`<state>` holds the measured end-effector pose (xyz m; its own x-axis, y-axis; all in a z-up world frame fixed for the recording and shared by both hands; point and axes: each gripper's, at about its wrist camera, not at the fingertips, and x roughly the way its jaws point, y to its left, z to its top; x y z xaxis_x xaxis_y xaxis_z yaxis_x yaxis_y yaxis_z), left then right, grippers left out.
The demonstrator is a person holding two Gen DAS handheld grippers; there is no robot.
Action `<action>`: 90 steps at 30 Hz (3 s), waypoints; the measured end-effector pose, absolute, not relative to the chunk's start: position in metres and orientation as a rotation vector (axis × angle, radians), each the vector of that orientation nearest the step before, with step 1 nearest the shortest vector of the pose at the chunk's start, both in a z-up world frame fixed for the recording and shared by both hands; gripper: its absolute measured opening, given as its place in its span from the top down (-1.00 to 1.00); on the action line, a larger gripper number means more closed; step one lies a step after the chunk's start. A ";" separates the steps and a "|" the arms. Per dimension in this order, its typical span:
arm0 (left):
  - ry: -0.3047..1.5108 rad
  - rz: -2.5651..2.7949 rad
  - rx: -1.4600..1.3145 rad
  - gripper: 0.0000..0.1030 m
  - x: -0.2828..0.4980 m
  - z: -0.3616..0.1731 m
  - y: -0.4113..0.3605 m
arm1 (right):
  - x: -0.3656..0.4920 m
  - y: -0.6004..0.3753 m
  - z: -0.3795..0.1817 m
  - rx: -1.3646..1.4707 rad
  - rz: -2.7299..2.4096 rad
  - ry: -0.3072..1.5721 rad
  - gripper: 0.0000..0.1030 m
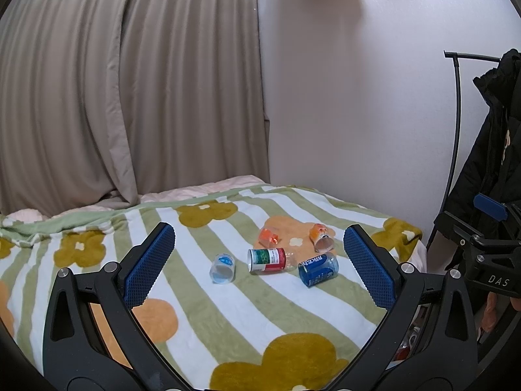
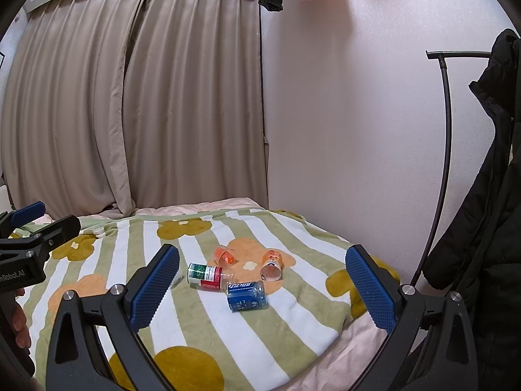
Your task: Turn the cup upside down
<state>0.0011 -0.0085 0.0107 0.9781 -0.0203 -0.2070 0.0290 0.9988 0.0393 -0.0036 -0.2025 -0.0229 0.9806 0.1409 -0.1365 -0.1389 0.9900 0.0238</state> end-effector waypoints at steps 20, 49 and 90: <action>0.204 -0.025 0.042 -1.00 0.000 0.011 -0.010 | -0.005 -0.200 -0.021 0.012 0.141 0.133 -0.98; 0.300 -0.185 0.251 -1.00 0.045 0.008 -0.015 | -0.010 -0.201 -0.016 0.011 0.143 0.133 -0.98; 1.206 -0.655 0.994 -0.18 0.414 -0.221 -0.078 | 0.149 -0.257 -0.133 0.131 0.044 0.436 -0.98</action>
